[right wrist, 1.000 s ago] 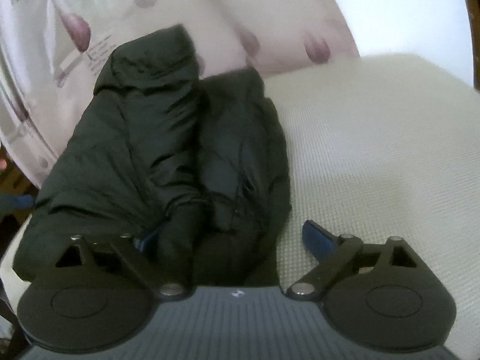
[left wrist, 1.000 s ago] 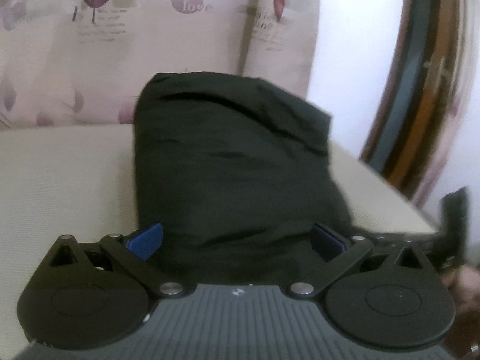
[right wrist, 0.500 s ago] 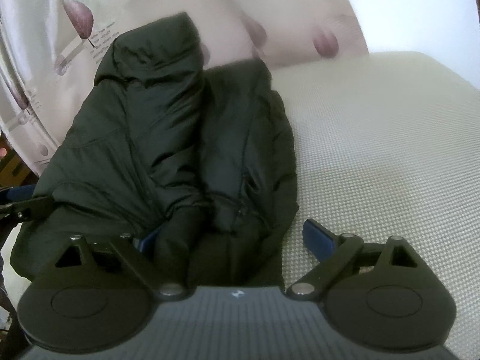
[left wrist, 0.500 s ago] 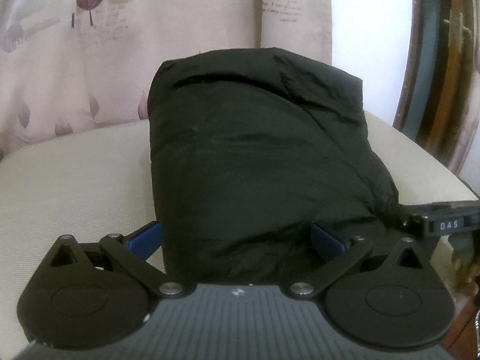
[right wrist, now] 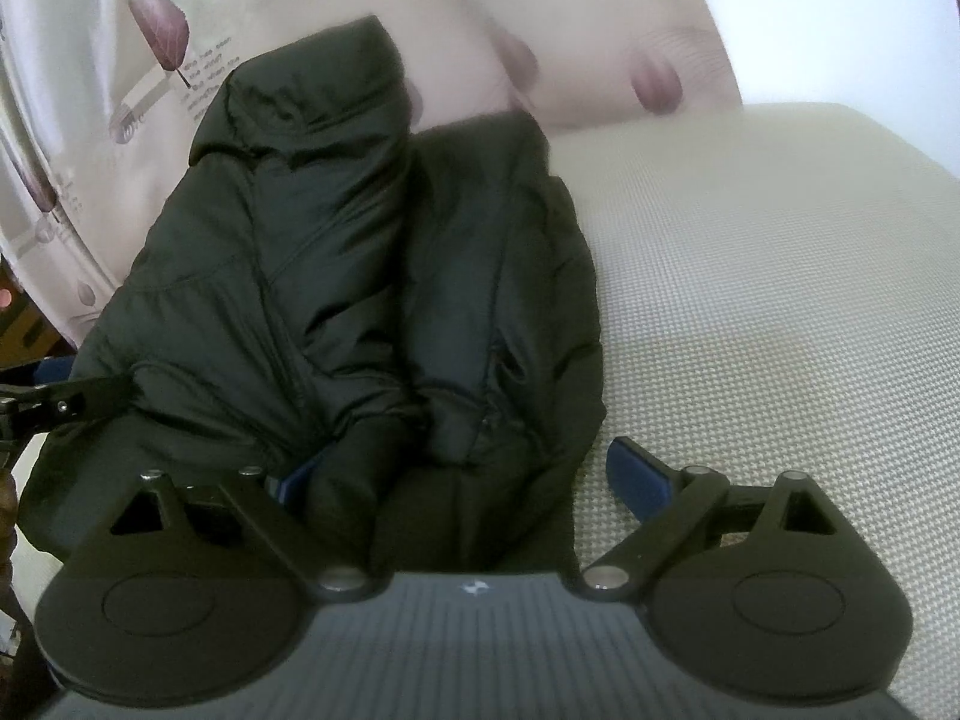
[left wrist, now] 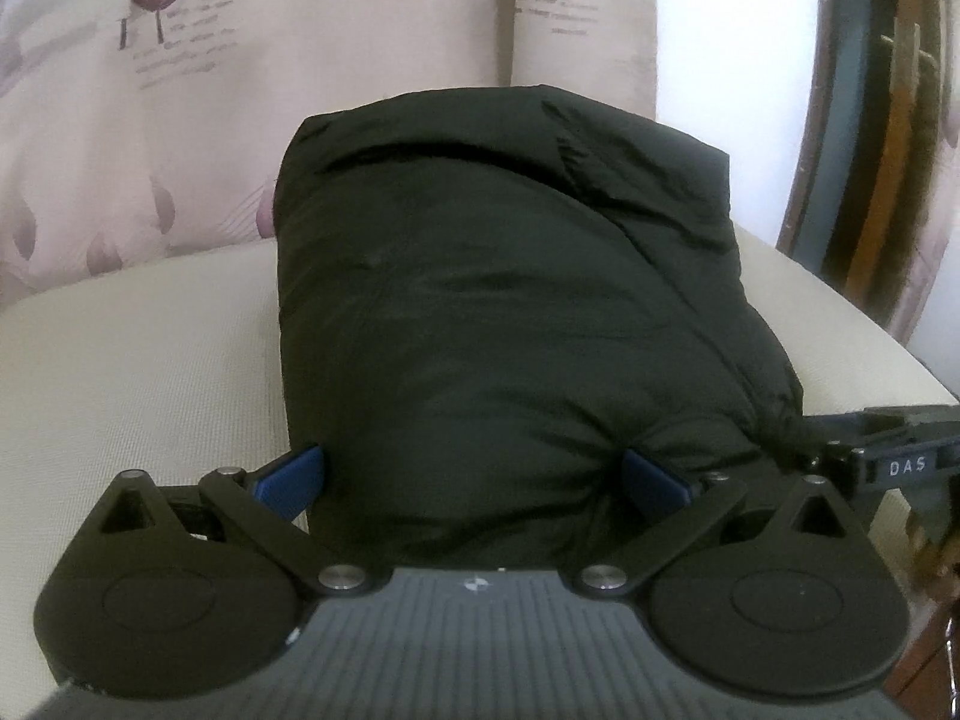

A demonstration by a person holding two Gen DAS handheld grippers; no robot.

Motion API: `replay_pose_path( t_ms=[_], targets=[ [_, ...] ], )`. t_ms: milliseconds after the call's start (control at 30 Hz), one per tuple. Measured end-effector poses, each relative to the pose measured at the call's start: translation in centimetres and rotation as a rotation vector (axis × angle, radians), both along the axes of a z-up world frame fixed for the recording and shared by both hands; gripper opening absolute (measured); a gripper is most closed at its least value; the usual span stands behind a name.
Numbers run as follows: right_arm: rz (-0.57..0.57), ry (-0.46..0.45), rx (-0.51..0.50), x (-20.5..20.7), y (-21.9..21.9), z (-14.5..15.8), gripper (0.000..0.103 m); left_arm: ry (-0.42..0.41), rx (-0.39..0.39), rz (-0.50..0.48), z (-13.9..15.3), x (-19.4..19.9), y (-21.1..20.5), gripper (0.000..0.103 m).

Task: Fold large clothes

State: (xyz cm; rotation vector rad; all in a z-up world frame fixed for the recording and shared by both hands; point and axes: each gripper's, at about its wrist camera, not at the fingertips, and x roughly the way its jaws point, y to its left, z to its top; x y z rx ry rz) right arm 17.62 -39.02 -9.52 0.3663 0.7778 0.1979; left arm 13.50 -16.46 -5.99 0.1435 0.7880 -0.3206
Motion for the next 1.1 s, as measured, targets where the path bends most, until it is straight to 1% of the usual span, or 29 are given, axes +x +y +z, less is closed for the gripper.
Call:
replay_pose_path(
  t_ms=[267, 333, 400, 433, 500, 567, 667, 733, 767, 800, 867, 933, 967, 1033, 1100],
  targets=[
    [0.001, 0.003, -0.005, 0.1, 0.2, 0.1, 0.096, -0.003, 0.017, -0.019, -0.2, 0.4, 0.0, 0.103],
    [0.002, 0.001, -0.003, 0.1, 0.1, 0.1, 0.096, -0.006, 0.006, -0.033, -0.2, 0.4, 0.4, 0.103],
    [0.004, -0.001, 0.000, 0.0, 0.2, 0.0, 0.096, -0.015, -0.018, -0.070, -0.2, 0.6, 1.2, 0.103],
    [0.006, -0.001, 0.002, 0.0, 0.2, 0.0, 0.096, -0.020, -0.038, -0.093, -0.2, 0.7, 1.8, 0.103],
    [0.015, 0.000, 0.012, 0.1, 0.1, 0.0, 0.096, -0.030, -0.103, -0.142, -0.4, 1.0, 3.5, 0.103],
    [0.027, -0.002, 0.023, 0.3, 0.0, 0.0, 0.096, -0.024, -0.161, -0.176, -0.8, 1.4, 5.0, 0.103],
    [0.037, -0.003, 0.038, 0.5, 0.3, -0.1, 0.096, 0.062, -0.321, -0.173, -2.3, 2.9, 7.4, 0.103],
    [0.040, -0.005, 0.045, 0.8, 0.7, -0.1, 0.096, 0.138, -0.433, -0.157, -3.6, 4.1, 8.4, 0.103],
    [0.044, -0.006, 0.050, 0.9, 0.8, -0.1, 0.094, 0.162, -0.476, -0.147, -4.1, 4.4, 8.8, 0.103],
    [0.048, -0.009, 0.056, 0.9, 0.9, -0.1, 0.088, 0.181, -0.522, -0.132, -4.6, 4.6, 9.1, 0.103],
    [0.051, -0.010, 0.093, 0.8, 1.0, -0.2, 0.080, 0.190, -0.559, -0.125, -4.9, 4.7, 9.5, 0.101],
    [0.043, -0.014, 0.104, 0.6, 1.1, -0.1, 0.074, 0.189, -0.582, -0.116, -4.8, 4.3, 9.8, 0.095],
    [0.037, -0.012, 0.121, 0.5, 1.1, -0.1, 0.069, 0.182, -0.577, -0.111, -4.6, 4.2, 9.9, 0.093],
    [0.031, -0.008, 0.149, 0.3, 1.5, -0.1, 0.066, 0.164, -0.565, -0.095, -3.8, 3.7, 10.2, 0.090],
    [0.036, -0.003, 0.189, 0.1, 2.1, 0.0, 0.060, 0.148, -0.563, -0.067, -2.8, 3.4, 11.1, 0.087]
  ],
)
